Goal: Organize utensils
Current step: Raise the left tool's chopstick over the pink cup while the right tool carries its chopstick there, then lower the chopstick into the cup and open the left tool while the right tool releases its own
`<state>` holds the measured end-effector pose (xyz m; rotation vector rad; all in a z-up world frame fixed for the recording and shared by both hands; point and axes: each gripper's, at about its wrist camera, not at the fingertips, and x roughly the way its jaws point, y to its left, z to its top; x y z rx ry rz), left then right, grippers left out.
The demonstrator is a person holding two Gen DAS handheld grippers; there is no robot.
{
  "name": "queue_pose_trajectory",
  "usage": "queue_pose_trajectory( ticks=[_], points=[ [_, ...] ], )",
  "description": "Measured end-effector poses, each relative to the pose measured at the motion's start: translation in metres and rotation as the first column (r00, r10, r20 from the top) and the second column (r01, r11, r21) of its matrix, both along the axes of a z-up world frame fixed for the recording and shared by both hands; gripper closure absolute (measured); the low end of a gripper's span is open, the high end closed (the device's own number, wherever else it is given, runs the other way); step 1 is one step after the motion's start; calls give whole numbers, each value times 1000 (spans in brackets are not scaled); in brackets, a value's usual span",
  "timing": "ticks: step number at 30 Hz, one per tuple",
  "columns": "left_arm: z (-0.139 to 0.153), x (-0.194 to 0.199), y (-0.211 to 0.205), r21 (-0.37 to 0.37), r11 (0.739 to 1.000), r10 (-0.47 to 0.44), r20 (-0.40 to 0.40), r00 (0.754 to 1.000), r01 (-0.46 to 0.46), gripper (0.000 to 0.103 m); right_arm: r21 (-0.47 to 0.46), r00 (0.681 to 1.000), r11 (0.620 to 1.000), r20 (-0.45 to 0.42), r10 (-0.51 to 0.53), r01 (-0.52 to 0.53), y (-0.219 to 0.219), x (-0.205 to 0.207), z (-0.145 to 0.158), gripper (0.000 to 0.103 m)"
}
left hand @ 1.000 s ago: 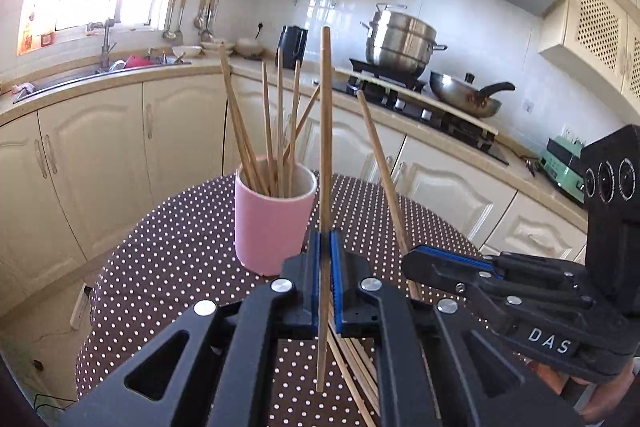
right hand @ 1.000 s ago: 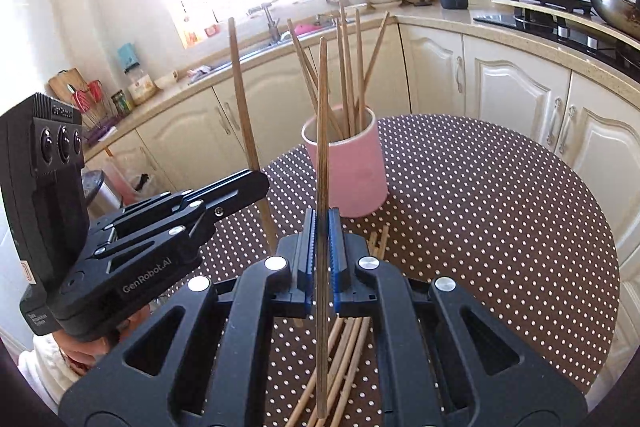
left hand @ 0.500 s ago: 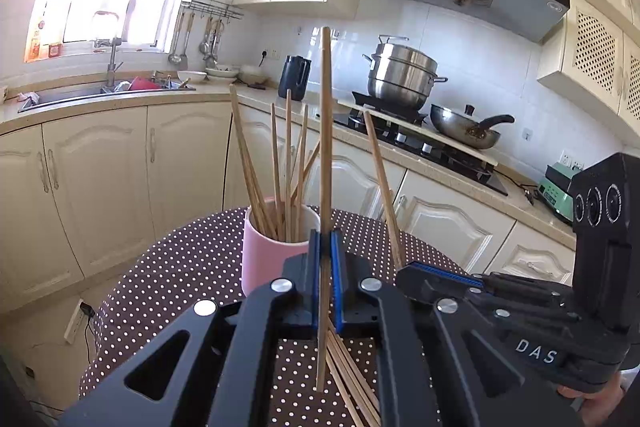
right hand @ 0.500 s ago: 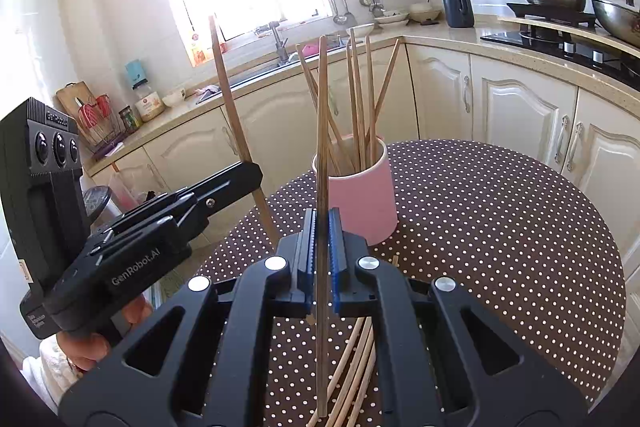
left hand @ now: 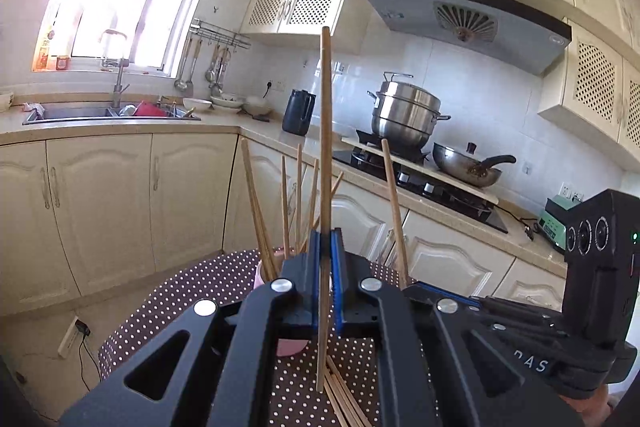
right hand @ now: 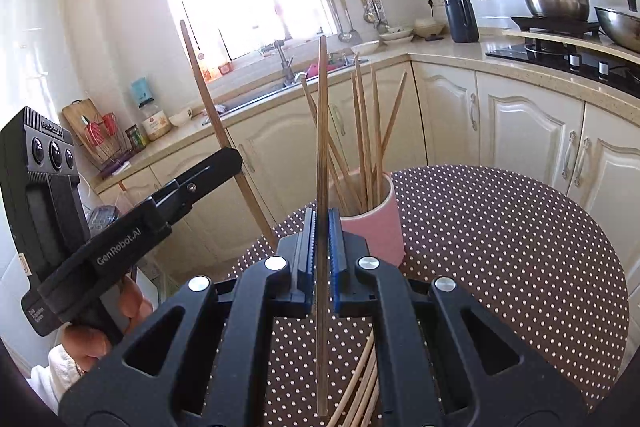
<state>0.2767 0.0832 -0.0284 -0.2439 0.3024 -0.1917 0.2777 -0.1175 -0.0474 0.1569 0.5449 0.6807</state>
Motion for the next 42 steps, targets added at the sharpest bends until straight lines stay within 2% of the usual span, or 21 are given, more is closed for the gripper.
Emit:
queue_pose_trajectory(
  ticks=[16,27,31,35,42],
  points=[
    [22,31,26,-60,997,57,102,993,-51,97,113,999,993,51,-18,12,5,34,10,96],
    [11,76,46,-153,985,97,102,990,-81,97,206,993,977,98,-73,51,7,70,11,97],
    [3,89,42,-141,987,92,80,993,-80,97,218,974,971,178,-142,102,8,78,20,97],
    [-7,96,31,-92,994,71,48,996,-66,97,208,941,967,271,-200,145,15,81,24,96],
    [-22,98,14,-1,999,40,23,999,-40,97,171,923,971,318,-216,169,25,89,11,96]
  ],
)
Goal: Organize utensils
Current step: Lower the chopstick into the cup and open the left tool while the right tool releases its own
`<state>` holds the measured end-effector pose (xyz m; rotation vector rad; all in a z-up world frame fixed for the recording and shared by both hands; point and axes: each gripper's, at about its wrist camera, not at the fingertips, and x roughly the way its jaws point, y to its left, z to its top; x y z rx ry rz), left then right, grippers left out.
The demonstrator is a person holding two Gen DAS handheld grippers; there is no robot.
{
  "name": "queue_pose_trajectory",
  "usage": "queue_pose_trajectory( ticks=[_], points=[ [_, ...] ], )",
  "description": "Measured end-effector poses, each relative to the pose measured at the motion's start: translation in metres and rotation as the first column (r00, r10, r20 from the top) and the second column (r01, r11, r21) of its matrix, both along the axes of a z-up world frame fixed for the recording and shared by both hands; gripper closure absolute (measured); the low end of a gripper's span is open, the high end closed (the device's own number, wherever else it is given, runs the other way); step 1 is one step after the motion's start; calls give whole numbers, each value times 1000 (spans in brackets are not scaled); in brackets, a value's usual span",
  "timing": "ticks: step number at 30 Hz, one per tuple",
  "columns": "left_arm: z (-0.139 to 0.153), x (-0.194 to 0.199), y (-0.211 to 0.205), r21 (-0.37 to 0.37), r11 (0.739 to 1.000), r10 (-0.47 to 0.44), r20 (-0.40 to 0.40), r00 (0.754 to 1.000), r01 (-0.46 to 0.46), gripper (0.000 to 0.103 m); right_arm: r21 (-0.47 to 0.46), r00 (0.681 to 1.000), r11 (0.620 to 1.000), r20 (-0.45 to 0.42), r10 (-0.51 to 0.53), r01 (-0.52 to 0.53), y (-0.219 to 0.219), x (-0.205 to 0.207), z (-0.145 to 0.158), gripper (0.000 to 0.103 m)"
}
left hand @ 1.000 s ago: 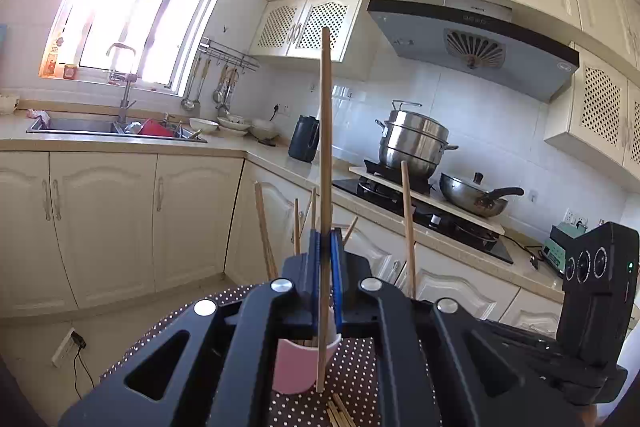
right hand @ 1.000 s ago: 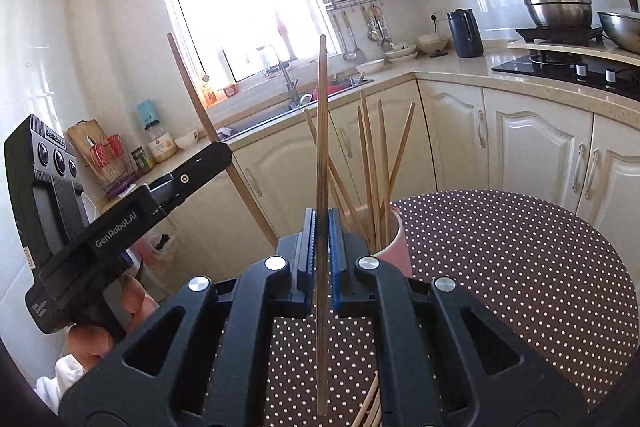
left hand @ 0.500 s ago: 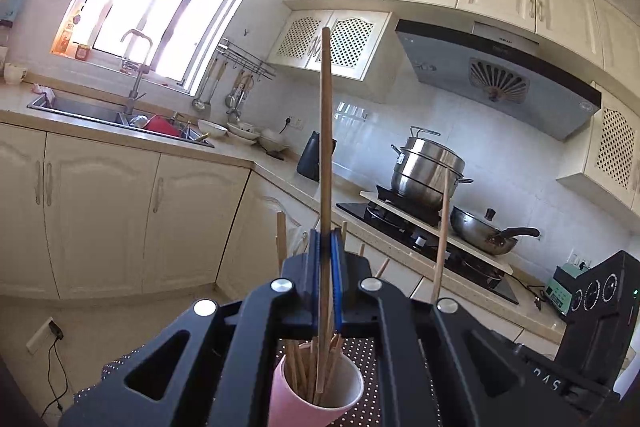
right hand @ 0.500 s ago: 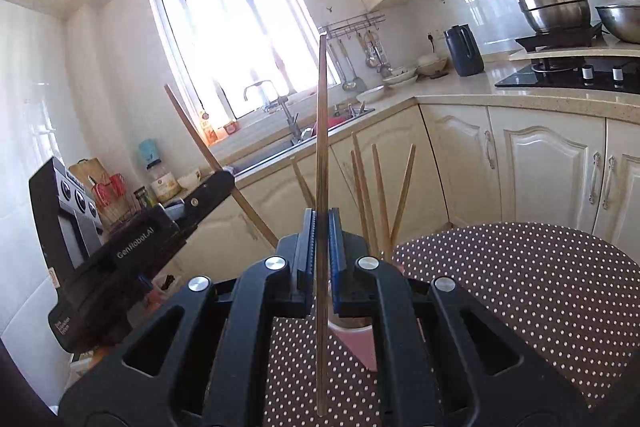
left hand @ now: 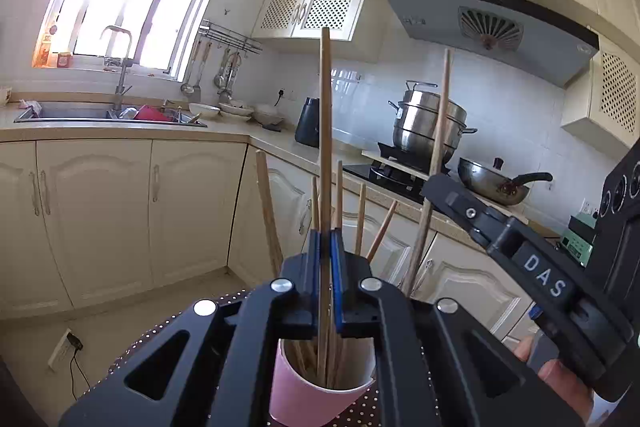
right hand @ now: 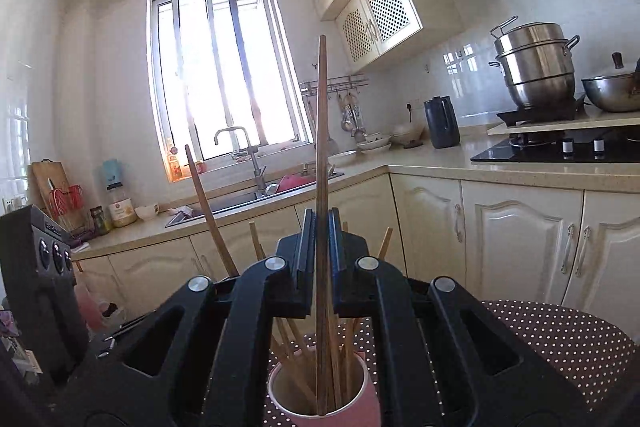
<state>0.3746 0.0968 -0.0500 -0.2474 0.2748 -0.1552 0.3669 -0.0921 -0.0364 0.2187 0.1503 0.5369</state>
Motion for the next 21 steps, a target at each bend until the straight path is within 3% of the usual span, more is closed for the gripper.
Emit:
queue_pose_trajectory(
  ticks=[12,21],
  points=[
    [-13,-3,-10,50,999,-16,-40,999,18,97,8,998,999,40,-39,38,-5,2,-3,96],
    [-29,2,-11,59,998,-16,-102,995,22,97,-137,1000,991,17,-3,6,10,-11,-35,96]
  ],
)
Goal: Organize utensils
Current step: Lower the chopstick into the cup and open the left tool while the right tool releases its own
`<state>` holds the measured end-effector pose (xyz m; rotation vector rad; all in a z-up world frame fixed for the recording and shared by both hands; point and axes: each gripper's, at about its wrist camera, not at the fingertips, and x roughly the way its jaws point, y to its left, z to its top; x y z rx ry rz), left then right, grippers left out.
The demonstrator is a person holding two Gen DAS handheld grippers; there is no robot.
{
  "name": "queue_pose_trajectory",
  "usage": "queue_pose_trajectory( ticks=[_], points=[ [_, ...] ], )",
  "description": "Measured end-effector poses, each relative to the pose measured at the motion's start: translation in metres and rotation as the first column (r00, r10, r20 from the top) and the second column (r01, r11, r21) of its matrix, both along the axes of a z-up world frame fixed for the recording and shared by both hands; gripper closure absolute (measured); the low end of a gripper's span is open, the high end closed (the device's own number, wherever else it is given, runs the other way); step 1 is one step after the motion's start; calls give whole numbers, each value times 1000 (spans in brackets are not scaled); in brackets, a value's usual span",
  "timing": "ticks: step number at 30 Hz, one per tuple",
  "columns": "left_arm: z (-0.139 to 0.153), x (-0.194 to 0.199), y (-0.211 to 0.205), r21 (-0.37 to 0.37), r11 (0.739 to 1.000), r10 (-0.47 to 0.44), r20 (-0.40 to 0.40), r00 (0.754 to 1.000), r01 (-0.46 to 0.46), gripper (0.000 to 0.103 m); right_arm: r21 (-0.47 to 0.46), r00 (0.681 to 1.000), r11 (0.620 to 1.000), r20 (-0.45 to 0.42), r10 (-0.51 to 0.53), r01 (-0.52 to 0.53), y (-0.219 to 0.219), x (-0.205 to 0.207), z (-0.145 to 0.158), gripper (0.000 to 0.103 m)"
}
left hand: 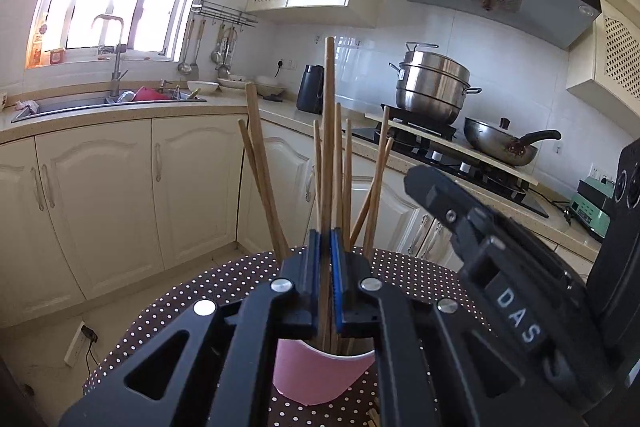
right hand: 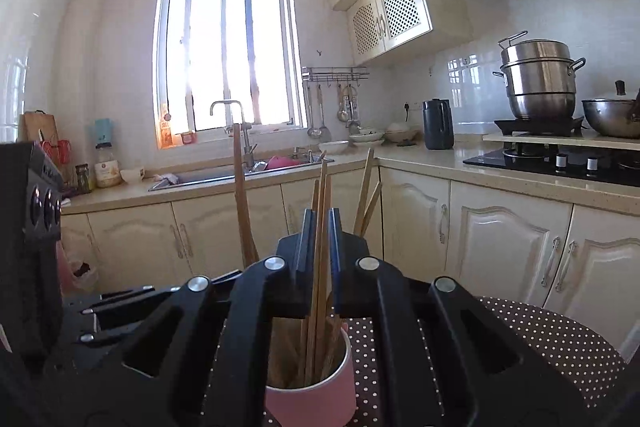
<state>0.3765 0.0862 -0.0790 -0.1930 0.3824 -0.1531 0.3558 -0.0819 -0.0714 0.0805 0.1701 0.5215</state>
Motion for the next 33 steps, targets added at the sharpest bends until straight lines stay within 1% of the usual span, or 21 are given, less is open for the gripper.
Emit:
queue_pose_trajectory(
  ticks=[3,5,6,7,9,12,13,16,20,24,32,33],
  points=[
    [0,-1,-1,8,1000,2,-5,1000,-2,97,-25,1000,1000,-24,1,-2,0,-2,-13,96],
    [0,0,0,0,1000,-3,-12,1000,3,96,-31,999,1000,-46,1,-2,-2,-1,-20,96],
    [0,0,1,-12,1000,-9,-19,1000,9,92,-33,999,999,-54,1,-3,-3,-1,-23,96],
    [1,-1,2,-21,1000,-9,-21,1000,8,82,-35,998,999,-61,0,-2,-4,-2,-26,96],
    [1,-4,7,-41,999,-3,-13,1000,3,72,-34,997,999,-77,6,-9,-5,-2,-29,96],
    [3,-5,10,-55,998,-9,-18,1000,8,71,-49,996,999,-85,10,-14,-5,-4,-33,96],
    [3,-5,10,-57,998,-7,-20,1000,5,67,-52,996,999,-90,13,-17,-5,-4,-35,96],
    [5,-8,13,-76,997,-12,-22,1000,10,63,-58,994,998,-105,15,-21,-4,-5,-38,96],
    [6,-13,14,-63,998,-2,-21,1000,1,58,-50,991,999,-134,15,-22,-7,-4,-44,96],
    [6,-20,17,-60,998,1,-25,1000,-2,51,-33,987,999,-159,14,-19,-10,-6,-44,96],
    [5,-28,25,-79,997,15,-48,999,-19,50,-50,985,999,-172,12,-21,-12,-15,-39,95],
    [6,-30,25,-78,997,16,-48,999,-20,49,-49,985,999,-173,11,-20,-13,-17,-38,94]
  ],
)
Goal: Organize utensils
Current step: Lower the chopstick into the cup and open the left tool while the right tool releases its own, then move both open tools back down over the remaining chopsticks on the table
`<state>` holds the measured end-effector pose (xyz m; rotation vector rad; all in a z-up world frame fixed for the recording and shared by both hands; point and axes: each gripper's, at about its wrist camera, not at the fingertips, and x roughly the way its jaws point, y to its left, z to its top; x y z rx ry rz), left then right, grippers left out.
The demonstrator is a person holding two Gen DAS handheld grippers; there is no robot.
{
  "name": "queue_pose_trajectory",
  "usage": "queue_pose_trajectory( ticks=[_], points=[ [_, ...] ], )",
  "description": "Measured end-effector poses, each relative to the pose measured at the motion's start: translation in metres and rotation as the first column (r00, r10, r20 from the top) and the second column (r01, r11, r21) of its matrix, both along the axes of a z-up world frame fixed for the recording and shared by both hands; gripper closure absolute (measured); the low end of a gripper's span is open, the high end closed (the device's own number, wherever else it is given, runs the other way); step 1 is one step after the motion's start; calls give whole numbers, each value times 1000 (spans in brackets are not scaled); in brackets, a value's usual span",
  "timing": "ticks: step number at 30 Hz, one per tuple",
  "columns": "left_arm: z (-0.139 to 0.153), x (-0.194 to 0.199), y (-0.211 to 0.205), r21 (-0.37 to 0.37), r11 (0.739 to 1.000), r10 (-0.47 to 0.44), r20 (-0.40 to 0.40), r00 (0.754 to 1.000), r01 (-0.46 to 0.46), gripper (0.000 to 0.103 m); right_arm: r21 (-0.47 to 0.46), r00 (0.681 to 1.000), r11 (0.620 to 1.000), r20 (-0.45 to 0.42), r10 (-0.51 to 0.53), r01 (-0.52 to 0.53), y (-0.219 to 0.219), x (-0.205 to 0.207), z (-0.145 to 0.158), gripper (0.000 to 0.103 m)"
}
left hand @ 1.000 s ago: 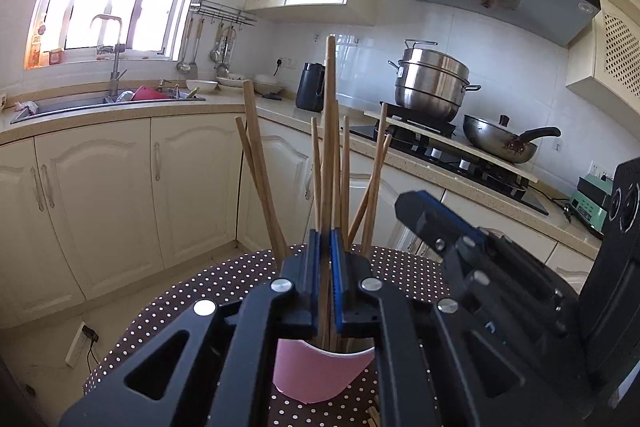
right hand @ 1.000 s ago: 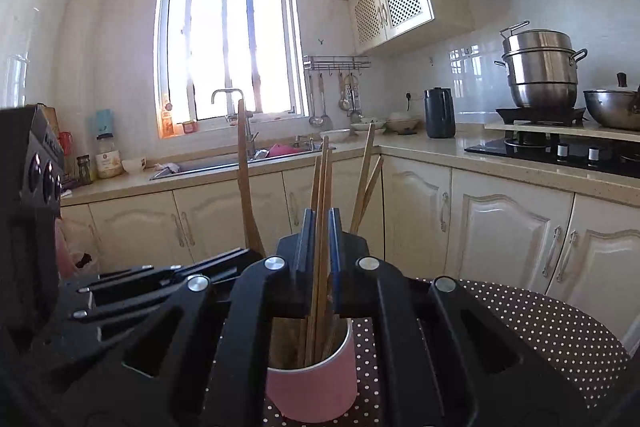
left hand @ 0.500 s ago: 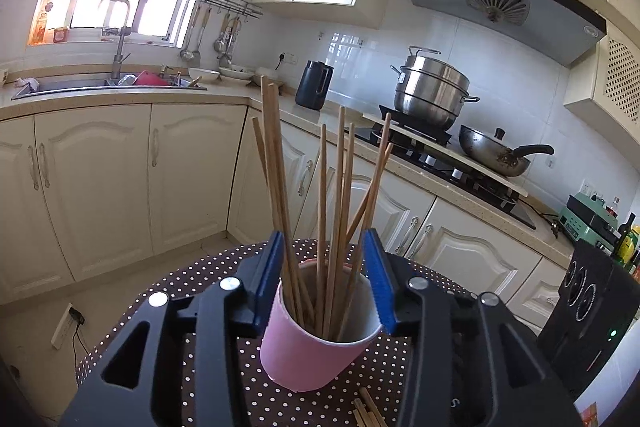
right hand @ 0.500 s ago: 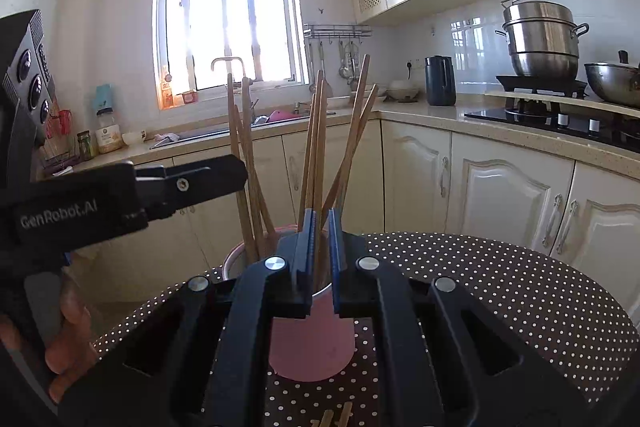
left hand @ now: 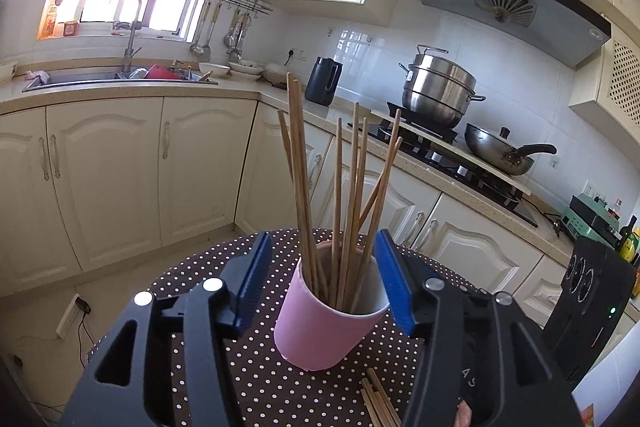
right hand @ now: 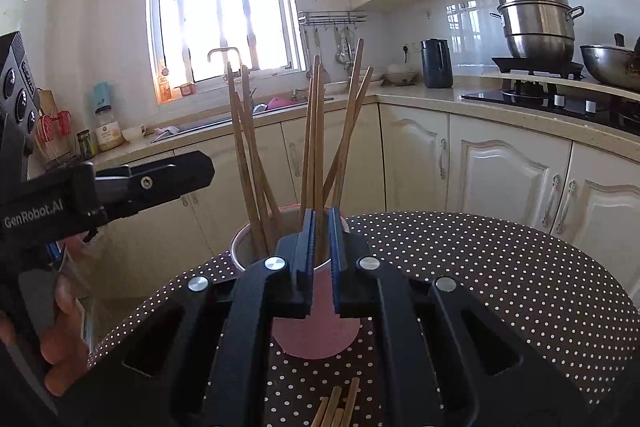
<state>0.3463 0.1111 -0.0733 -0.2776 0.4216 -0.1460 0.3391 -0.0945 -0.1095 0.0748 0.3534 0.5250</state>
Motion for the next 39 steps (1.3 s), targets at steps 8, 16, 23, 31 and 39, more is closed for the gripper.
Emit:
queue_pose_trajectory(
  ticks=[8,16,23,31,39],
  points=[
    [4,-25,0,20,1000,11,-1,1000,-11,45,3,1000,1000,-6,-16,16,-18,-23,14,72],
    [-4,-53,-19,78,997,-20,-67,998,26,45,-50,996,999,-90,-27,23,-33,-50,13,55],
    [-20,-73,-39,123,990,-46,-178,983,69,44,-75,977,997,-206,-47,32,-54,-72,8,55],
    [-55,-81,-66,177,971,-90,-365,927,163,44,-118,936,992,-345,-75,36,-77,-85,-16,52],
    [-78,-84,-84,207,955,-95,-466,880,212,44,-135,900,991,-431,-67,9,-86,-91,-40,49]
  ],
)
